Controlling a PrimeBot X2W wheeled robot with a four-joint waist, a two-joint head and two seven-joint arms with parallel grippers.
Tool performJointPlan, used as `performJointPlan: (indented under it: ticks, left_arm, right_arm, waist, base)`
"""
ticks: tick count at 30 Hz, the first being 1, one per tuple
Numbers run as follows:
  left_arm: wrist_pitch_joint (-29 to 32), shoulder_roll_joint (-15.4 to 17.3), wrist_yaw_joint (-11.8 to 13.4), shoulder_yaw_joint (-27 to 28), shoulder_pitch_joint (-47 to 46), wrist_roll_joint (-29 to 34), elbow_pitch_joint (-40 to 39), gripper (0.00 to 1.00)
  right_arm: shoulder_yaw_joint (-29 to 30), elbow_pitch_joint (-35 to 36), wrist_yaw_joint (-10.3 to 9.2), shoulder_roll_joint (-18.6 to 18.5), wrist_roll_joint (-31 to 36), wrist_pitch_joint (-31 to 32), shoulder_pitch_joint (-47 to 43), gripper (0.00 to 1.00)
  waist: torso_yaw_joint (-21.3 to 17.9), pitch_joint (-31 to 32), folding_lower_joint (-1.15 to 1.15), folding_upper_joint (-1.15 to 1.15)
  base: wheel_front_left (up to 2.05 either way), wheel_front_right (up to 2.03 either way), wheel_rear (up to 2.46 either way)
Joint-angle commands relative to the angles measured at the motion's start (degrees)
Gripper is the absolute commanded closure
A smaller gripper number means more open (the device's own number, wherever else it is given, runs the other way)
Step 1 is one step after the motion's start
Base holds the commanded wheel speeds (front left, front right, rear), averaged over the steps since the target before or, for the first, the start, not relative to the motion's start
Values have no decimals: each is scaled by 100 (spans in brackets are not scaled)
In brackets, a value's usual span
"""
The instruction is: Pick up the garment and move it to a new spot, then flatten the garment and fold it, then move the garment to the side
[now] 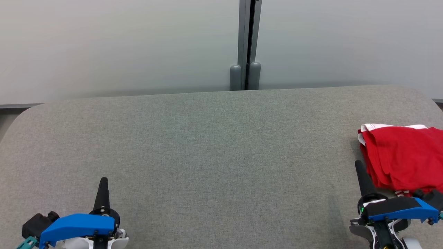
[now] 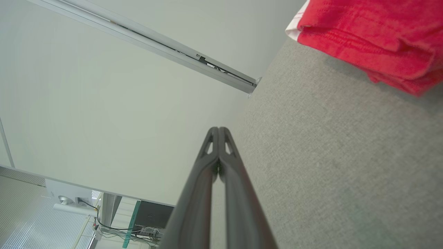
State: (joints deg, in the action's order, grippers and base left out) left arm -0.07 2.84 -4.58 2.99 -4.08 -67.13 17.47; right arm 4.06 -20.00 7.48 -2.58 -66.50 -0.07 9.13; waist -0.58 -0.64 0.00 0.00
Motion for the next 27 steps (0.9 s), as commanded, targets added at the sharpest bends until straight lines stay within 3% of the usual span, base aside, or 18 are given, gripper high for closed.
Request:
performJointPlan:
  ticks: [1, 27]
  left_arm:
    - [39, 3, -41, 43, -147, -142, -86, 100]
    - [367, 4, -180, 211, -204, -1379, -229, 100]
  right_arm:
    - [27, 96, 2, -38, -145, 41, -36, 100]
    - [147, 378, 2, -43, -1417, 365, -188, 100]
  waist:
    - [1, 1, 0, 0]
    - [27, 22, 0, 0]
  base:
    - [0, 0, 0]
    - [0, 0, 0]
